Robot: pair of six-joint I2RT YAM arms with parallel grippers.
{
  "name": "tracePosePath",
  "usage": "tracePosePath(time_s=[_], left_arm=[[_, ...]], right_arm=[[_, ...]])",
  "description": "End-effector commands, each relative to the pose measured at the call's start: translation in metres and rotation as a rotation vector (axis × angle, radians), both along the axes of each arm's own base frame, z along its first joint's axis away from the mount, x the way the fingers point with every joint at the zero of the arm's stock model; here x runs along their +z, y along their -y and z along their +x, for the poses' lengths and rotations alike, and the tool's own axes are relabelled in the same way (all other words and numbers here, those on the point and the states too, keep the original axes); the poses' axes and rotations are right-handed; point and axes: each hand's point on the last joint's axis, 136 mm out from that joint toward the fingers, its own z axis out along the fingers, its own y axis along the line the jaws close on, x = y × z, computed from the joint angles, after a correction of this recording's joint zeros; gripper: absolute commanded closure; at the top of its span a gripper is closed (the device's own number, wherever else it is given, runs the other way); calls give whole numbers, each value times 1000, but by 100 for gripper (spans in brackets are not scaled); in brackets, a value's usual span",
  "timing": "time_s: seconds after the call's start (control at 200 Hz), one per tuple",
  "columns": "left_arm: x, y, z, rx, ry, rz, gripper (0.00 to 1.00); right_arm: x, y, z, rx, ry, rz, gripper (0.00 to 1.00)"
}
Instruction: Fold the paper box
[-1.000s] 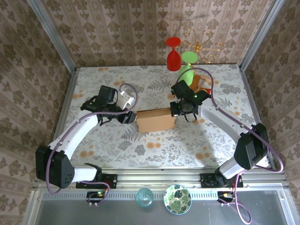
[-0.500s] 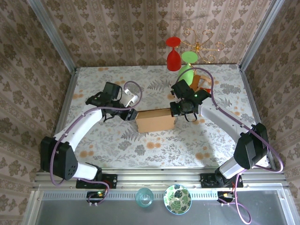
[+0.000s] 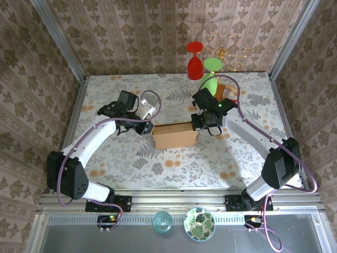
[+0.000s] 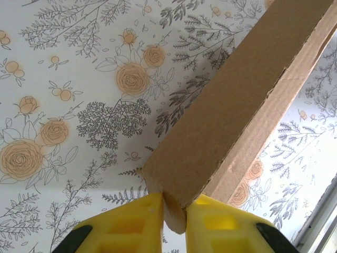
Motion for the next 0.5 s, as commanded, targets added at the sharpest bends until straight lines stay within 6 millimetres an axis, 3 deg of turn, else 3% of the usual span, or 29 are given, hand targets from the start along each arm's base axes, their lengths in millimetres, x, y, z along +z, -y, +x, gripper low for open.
tracePosePath(time_s=[0.0, 0.115, 0.495], left_arm=[[5, 2, -3, 19, -48, 0, 85], [4, 13, -12, 20, -101, -13, 90], [6, 21, -18, 127, -241, -56, 91]], right_arm=[[1, 1, -3, 2, -35, -5, 100], [-1, -1, -3, -1, -43, 1, 100], [-6, -2, -2, -8, -55, 2, 100]])
